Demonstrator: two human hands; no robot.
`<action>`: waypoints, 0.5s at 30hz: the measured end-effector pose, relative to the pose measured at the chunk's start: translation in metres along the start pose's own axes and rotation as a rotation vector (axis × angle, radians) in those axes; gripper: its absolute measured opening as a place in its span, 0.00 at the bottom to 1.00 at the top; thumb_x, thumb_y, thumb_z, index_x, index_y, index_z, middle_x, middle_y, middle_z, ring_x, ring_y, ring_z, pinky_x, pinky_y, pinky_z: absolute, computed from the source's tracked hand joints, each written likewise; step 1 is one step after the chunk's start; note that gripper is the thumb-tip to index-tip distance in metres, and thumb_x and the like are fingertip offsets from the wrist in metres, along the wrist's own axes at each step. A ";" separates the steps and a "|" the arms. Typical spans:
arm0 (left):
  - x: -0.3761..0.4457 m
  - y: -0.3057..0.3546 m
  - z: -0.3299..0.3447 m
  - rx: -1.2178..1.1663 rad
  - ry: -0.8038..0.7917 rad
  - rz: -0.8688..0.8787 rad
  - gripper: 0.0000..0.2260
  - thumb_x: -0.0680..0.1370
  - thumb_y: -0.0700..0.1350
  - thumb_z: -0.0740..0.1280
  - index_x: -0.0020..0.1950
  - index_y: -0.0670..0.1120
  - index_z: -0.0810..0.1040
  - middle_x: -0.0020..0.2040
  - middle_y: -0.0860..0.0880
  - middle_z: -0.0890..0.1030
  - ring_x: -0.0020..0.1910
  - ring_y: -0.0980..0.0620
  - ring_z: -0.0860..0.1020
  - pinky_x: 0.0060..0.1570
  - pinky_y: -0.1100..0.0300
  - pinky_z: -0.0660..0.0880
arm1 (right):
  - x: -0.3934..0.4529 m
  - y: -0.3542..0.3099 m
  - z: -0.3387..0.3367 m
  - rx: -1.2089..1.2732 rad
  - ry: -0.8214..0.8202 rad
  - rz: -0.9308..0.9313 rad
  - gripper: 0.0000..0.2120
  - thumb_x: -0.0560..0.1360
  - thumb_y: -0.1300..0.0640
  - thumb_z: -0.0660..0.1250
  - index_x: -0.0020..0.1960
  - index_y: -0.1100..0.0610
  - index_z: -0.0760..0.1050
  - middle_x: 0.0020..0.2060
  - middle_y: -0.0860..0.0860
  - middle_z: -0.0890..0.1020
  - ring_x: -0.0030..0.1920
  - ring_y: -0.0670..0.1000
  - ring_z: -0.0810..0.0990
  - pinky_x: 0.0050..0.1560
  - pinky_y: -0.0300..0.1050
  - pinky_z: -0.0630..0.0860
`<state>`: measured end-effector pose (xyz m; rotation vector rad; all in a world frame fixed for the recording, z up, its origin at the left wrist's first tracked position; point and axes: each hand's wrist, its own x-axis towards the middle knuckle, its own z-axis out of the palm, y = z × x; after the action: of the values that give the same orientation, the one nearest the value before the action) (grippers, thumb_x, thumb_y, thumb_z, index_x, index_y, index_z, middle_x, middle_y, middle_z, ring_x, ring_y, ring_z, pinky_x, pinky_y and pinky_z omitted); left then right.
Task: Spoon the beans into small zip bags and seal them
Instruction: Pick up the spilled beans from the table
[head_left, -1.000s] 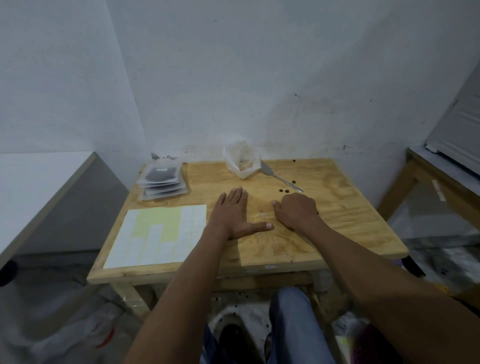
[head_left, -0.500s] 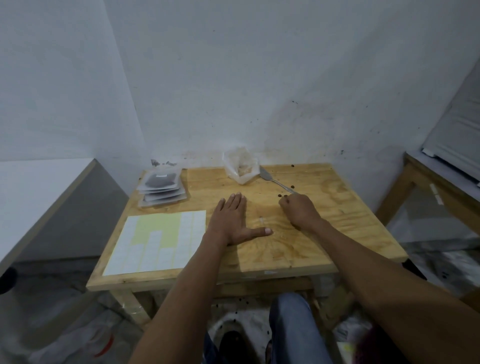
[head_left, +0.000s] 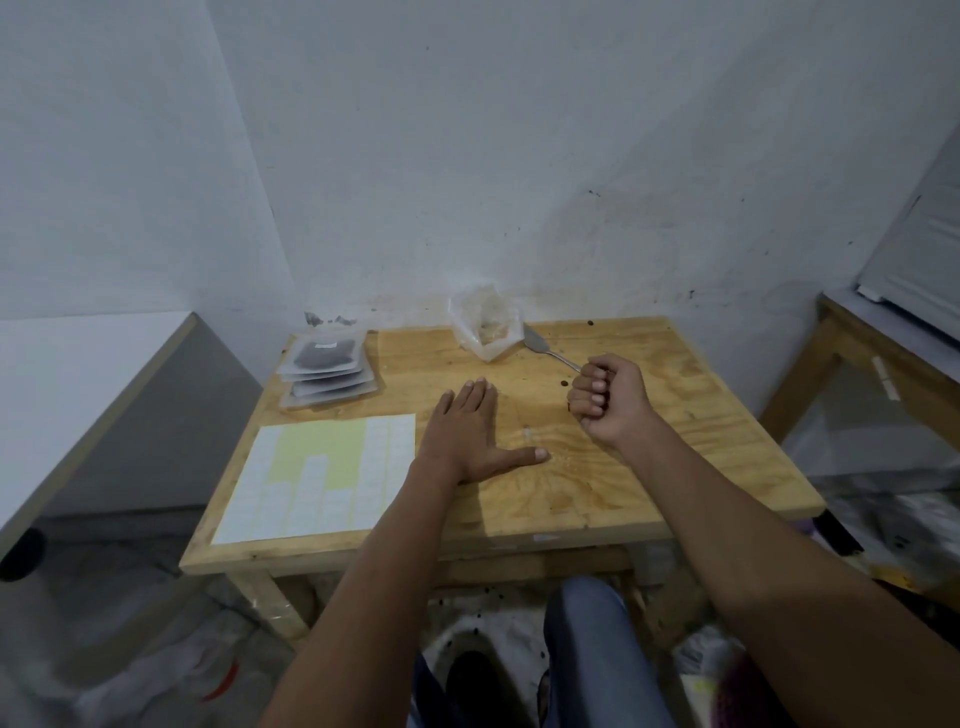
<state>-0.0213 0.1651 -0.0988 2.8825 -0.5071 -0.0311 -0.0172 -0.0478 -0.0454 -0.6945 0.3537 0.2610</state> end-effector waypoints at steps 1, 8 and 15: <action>0.000 0.000 0.000 -0.002 0.000 0.000 0.63 0.62 0.86 0.49 0.83 0.44 0.47 0.84 0.46 0.48 0.82 0.49 0.47 0.80 0.45 0.45 | 0.000 0.001 0.000 0.018 0.004 -0.004 0.19 0.80 0.58 0.56 0.29 0.55 0.66 0.22 0.47 0.64 0.19 0.46 0.59 0.16 0.37 0.56; 0.000 0.000 -0.001 -0.004 0.000 0.003 0.62 0.62 0.86 0.50 0.83 0.44 0.47 0.84 0.45 0.48 0.82 0.49 0.47 0.80 0.45 0.45 | 0.010 -0.006 -0.002 -0.205 0.232 -0.104 0.15 0.84 0.55 0.57 0.40 0.58 0.70 0.26 0.48 0.68 0.19 0.45 0.59 0.18 0.36 0.57; 0.000 0.000 -0.001 -0.007 0.006 0.002 0.62 0.63 0.86 0.50 0.83 0.44 0.47 0.84 0.46 0.48 0.82 0.49 0.47 0.80 0.45 0.45 | -0.002 0.005 -0.013 -1.777 0.338 -0.485 0.29 0.83 0.40 0.57 0.30 0.57 0.69 0.28 0.51 0.74 0.29 0.54 0.72 0.32 0.44 0.64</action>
<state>-0.0216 0.1654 -0.0980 2.8741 -0.5075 -0.0234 -0.0236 -0.0533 -0.0567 -2.5521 0.1809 -0.0903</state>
